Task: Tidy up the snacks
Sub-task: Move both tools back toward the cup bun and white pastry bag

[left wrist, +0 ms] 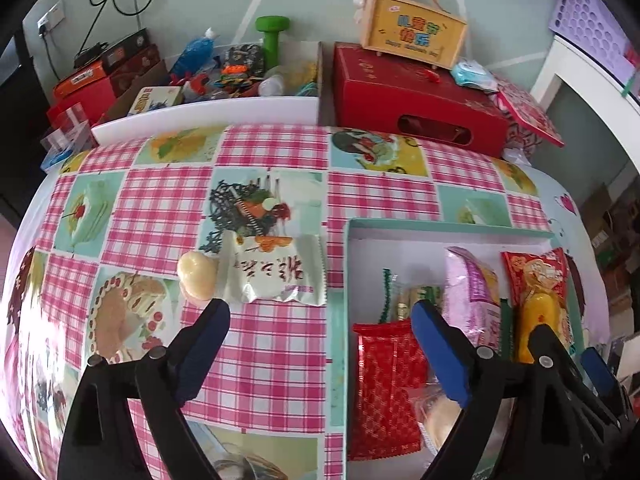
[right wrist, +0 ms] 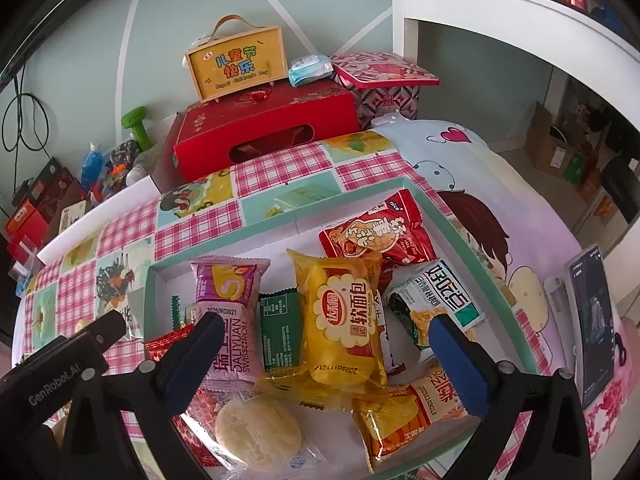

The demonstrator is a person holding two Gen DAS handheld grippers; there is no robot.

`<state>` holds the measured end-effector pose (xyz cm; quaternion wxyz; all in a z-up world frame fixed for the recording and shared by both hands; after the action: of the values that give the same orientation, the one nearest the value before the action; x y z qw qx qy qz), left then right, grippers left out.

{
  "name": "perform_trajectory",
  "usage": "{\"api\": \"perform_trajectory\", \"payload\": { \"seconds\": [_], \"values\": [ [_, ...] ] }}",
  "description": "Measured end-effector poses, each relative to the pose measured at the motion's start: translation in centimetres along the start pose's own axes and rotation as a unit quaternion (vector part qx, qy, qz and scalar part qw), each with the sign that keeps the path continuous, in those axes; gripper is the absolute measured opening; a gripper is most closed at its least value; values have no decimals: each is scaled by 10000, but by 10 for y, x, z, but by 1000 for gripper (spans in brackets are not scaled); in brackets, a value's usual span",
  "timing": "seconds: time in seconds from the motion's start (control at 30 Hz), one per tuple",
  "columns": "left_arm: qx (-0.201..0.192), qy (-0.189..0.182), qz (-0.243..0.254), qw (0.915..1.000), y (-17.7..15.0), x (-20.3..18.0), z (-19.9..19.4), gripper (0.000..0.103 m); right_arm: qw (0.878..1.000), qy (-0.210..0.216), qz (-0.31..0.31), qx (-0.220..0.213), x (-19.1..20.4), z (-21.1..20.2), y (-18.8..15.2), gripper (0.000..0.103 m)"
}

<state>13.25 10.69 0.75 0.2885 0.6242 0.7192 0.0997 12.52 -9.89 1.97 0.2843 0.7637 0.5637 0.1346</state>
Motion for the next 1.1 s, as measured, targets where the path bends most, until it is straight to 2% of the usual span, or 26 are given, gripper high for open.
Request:
{"api": "perform_trajectory", "payload": {
  "seconds": [0.33,0.5,0.67,0.77,0.9,1.1],
  "values": [
    [-16,40,-56,10000,1,9,-8,92,9996,148,-164,-163,13,-15,1,103],
    [-50,128,-99,9999,1,21,-17,92,9986,379,-286,-250,29,-26,0,103],
    [-124,324,-223,9991,1,43,-29,92,9972,535,-466,-247,48,-31,-5,103],
    [-146,441,-308,9984,0,58,-35,92,9949,786,-595,-231,58,-34,-8,103],
    [-159,582,-402,9974,-4,77,-41,92,9933,849,-744,-258,70,-38,-12,103],
    [-240,624,-701,9953,-5,104,-52,92,9900,1044,-941,-149,94,-40,-21,103]
  ]
}}
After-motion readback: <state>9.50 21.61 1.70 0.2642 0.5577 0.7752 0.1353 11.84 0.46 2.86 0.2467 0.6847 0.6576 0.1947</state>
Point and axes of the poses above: each gripper's, at about its wrist camera, not at the fingertips, and z roughly the way its jaws point, x to its left, y to its top, the point moved 3 cm from there along z, roughly the way its jaws point, and after that the axes turned 14 degrees about -y, right-handed, at the moved point
